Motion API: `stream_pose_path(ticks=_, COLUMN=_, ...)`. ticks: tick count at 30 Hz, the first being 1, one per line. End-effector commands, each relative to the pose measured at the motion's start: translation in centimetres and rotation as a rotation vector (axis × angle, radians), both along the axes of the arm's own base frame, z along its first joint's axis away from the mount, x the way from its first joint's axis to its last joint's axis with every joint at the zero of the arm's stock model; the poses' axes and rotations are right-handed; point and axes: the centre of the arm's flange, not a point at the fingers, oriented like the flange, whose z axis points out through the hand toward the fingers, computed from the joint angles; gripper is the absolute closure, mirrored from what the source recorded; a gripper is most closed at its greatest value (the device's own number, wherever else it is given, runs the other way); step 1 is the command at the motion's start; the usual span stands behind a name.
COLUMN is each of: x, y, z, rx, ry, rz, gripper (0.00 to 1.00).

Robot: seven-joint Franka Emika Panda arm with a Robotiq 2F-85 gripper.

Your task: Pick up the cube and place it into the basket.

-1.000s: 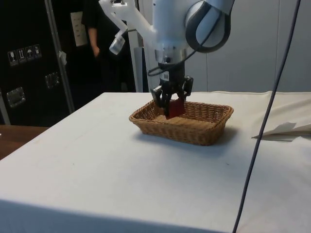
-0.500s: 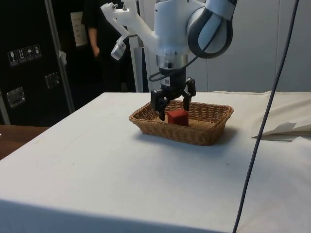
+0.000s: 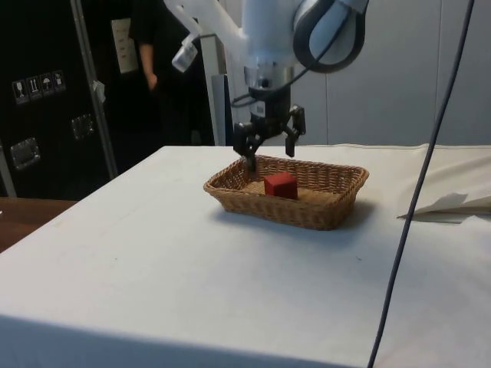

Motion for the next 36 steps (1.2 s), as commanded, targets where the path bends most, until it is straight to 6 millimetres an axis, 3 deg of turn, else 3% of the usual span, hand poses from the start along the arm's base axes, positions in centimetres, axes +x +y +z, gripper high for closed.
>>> stream_pose_path(ticks=1, x=-0.2, y=0.2, z=0.2, rx=0.012, ry=0.001, rz=0.002, gripper=0.0)
stream_pose_path(ticks=36, x=2.1, y=-0.1, z=12.2, rx=-0.04, ry=-0.064, rz=-0.011, gripper=0.0)
